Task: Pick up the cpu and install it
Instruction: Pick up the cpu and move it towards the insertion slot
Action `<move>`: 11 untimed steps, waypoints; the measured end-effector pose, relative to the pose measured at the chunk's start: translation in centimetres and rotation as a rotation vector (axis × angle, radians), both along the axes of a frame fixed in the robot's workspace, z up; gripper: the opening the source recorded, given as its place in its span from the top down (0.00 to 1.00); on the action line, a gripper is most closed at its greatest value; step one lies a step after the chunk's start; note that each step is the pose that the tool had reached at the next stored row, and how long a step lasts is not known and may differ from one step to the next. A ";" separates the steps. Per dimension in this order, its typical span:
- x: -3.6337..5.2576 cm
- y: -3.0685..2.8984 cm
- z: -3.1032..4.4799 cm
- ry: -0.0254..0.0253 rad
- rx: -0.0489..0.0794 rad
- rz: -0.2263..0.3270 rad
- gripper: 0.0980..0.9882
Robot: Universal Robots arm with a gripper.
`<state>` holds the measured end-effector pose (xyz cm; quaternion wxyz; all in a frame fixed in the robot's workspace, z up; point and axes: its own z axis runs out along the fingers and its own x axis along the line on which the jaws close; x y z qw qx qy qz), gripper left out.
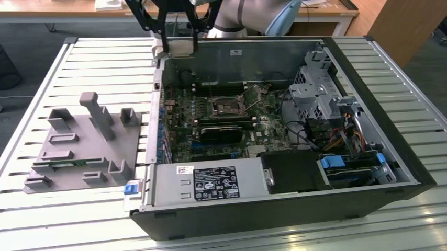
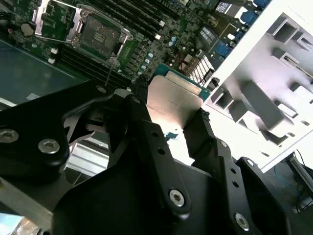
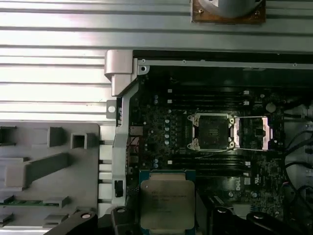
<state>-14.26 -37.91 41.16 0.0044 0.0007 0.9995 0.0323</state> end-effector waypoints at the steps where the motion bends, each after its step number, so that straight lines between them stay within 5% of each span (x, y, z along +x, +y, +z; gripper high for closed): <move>1: 0.22 0.02 0.00 0.0001 0.000 0.000 0.50; 4: 0.80 0.26 0.00 0.0001 0.000 0.000 0.50; 6: 1.81 1.32 -0.03 0.0000 0.000 0.000 0.50; 11: 3.23 2.14 -0.16 0.0000 0.000 0.000 0.50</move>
